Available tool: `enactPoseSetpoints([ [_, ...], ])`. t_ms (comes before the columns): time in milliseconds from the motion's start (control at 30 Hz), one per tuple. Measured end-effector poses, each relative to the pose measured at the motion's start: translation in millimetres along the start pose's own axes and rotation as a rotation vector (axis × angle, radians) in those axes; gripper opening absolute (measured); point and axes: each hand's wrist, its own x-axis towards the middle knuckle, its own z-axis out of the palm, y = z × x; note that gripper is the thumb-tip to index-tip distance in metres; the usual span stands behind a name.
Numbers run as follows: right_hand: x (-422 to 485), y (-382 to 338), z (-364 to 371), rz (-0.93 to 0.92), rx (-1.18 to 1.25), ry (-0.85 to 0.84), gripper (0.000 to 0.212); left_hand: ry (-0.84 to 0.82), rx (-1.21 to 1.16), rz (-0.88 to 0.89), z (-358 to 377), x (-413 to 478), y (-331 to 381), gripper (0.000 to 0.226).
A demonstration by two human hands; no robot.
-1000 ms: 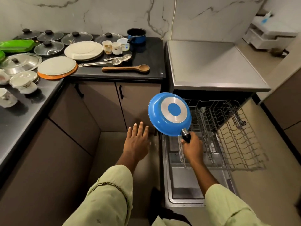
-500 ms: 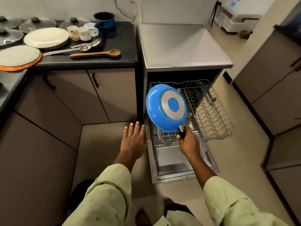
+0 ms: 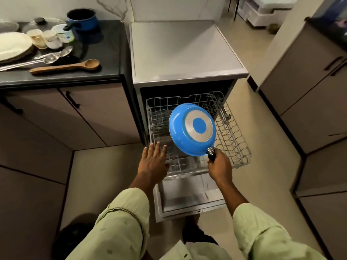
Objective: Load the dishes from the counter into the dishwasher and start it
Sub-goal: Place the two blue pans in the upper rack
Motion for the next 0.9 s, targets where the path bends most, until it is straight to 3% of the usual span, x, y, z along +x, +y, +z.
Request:
enactPoseSetpoints([
  [300,121,42,-15,-0.002,-0.052,-0.142,0.022,-0.132,0.005,0.025,0,81,69,0.07],
  [500,180,81,23,0.009,-0.141,-0.212,0.016,-0.192,0.05,0.078,29,158,96,0.068],
  [667,204,99,63,-0.044,-0.177,-0.166,0.014,-0.233,0.044,0.094,59,212,99,0.067],
  [767,213,110,83,0.047,-0.185,-0.114,0.01,-0.268,0.089,0.122,79,235,97,0.065],
  [900,215,124,95,0.042,-0.219,-0.041,0.035,-0.283,0.158,0.161,100,262,101,0.064],
])
